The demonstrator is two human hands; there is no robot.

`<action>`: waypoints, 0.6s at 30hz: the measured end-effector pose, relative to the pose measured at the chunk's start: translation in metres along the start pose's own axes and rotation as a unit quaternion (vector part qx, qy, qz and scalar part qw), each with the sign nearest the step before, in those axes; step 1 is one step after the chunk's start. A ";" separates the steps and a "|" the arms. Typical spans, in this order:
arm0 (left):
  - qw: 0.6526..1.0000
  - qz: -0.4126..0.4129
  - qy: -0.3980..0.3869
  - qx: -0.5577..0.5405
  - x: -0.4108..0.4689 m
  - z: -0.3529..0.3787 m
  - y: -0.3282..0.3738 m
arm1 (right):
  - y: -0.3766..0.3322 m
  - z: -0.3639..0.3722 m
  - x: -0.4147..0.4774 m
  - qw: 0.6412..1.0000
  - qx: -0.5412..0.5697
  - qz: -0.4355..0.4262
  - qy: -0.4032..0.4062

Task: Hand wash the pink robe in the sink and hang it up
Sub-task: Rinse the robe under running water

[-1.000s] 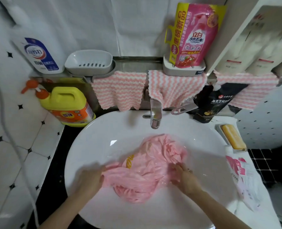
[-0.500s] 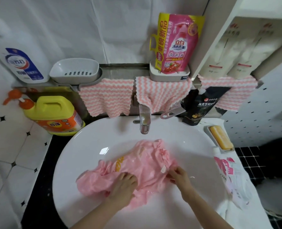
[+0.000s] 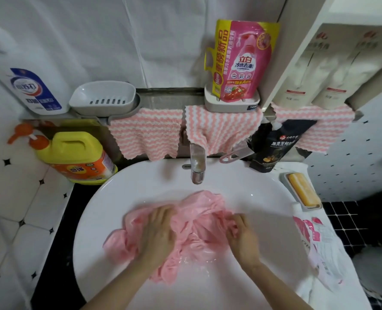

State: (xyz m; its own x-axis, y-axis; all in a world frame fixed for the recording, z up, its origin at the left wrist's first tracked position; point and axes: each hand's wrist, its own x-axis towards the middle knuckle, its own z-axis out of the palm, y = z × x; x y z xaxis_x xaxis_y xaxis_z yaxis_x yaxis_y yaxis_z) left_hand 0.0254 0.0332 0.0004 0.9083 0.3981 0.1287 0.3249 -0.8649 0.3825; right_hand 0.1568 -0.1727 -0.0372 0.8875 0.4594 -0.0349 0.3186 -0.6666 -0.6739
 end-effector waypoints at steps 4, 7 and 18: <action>0.993 -0.032 -0.114 0.021 0.009 0.038 0.000 | -0.031 0.016 0.035 0.969 -0.172 -0.124 -0.126; 0.984 -0.028 -0.166 0.058 0.009 0.042 -0.033 | -0.042 0.026 0.046 0.917 -0.313 -0.073 -0.237; 0.993 0.051 -0.108 -0.012 0.021 -0.015 -0.015 | -0.106 -0.082 0.069 0.914 0.253 -0.001 -0.317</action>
State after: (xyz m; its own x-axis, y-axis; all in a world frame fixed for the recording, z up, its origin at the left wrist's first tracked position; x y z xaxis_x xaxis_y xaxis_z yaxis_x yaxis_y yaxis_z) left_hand 0.0359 0.0597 0.0110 0.9724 0.2314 -0.0311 0.2243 -0.8887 0.3999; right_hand 0.2115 -0.1186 0.0925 0.4642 0.8150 -0.3467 -0.0183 -0.3825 -0.9238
